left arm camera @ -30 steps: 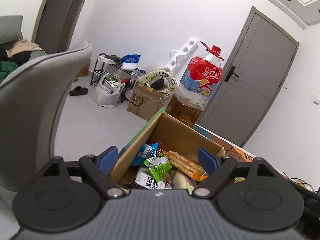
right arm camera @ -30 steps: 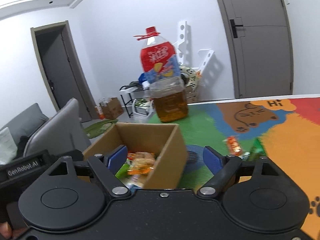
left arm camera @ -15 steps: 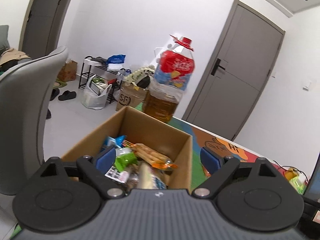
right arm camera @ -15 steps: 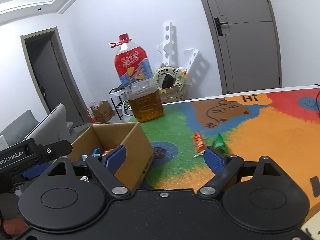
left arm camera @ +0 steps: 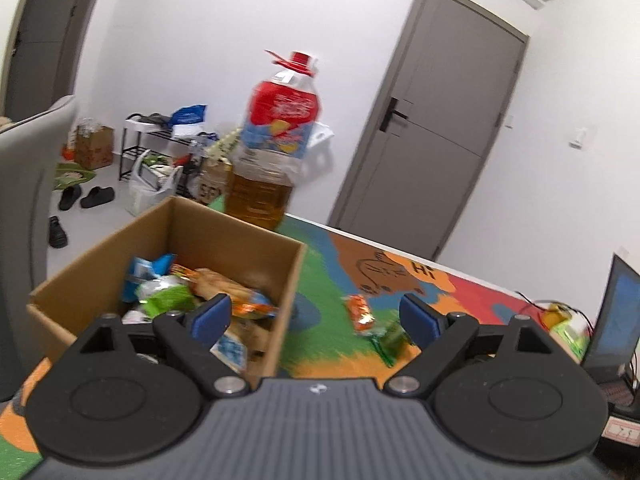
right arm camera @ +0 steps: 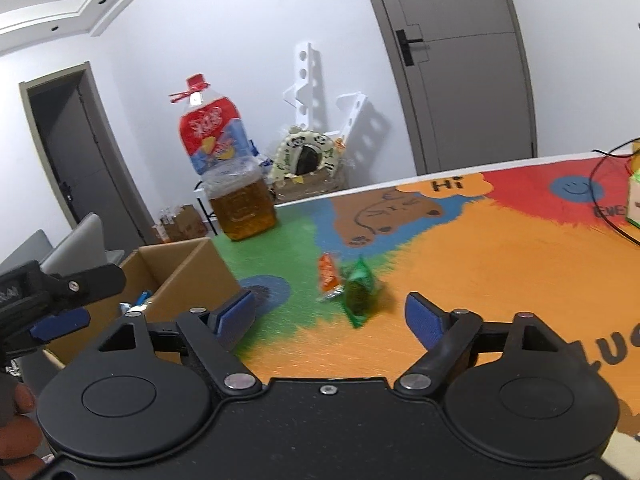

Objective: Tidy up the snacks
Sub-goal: 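Move the right gripper to the green-wrapped candy and grasp it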

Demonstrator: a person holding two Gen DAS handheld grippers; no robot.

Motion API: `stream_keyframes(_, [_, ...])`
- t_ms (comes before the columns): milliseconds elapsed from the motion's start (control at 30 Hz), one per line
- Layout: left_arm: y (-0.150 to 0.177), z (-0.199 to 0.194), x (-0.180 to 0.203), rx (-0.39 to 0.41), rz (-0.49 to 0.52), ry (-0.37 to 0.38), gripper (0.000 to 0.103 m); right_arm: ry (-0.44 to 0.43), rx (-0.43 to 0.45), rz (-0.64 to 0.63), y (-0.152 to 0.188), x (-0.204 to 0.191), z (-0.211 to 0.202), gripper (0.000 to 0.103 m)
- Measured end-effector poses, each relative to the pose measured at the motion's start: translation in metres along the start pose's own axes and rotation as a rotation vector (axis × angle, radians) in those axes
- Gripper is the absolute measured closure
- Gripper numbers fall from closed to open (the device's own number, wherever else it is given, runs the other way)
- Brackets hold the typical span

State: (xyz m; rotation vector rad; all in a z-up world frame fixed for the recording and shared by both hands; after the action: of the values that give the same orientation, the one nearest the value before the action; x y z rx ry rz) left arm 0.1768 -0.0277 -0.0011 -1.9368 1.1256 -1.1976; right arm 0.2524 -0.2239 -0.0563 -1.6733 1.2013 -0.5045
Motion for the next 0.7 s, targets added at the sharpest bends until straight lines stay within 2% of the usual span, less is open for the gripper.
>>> stream_keyframes(133, [0.009, 0.011, 0.016, -0.016, 0.028, 0.023, 0.017, 0.008, -0.006, 0.016, 0.003, 0.014, 0.003, 0.029])
stream_keyframes(400, [0.021, 0.044, 0.034, -0.057, 0.047, 0.037, 0.037, -0.004, -0.035, 0.012, 0.000, 0.026, 0.025, 0.037])
stream_keyframes(567, [0.025, 0.065, 0.036, -0.068, 0.055, -0.012, 0.040, -0.042, -0.074, 0.007, -0.003, 0.028, 0.049, 0.039])
stream_keyframes(700, [0.021, 0.074, 0.037, -0.048, 0.041, -0.050, 0.041, -0.061, -0.104, -0.010, -0.006, 0.029, 0.066, 0.041])
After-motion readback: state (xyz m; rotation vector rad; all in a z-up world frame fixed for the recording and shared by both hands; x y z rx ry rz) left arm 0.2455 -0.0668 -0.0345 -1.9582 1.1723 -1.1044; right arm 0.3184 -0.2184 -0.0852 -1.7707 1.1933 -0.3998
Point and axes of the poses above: each gripper's, at about its wrist camera, not at the fingertips, and z roughly the way its jaws point, x to its right, y to its underside, the point moved 7 cm from there along z, roughly the way its jaws point, and after that the axes turned 7 degrees about -z, right-handed, at the moved point
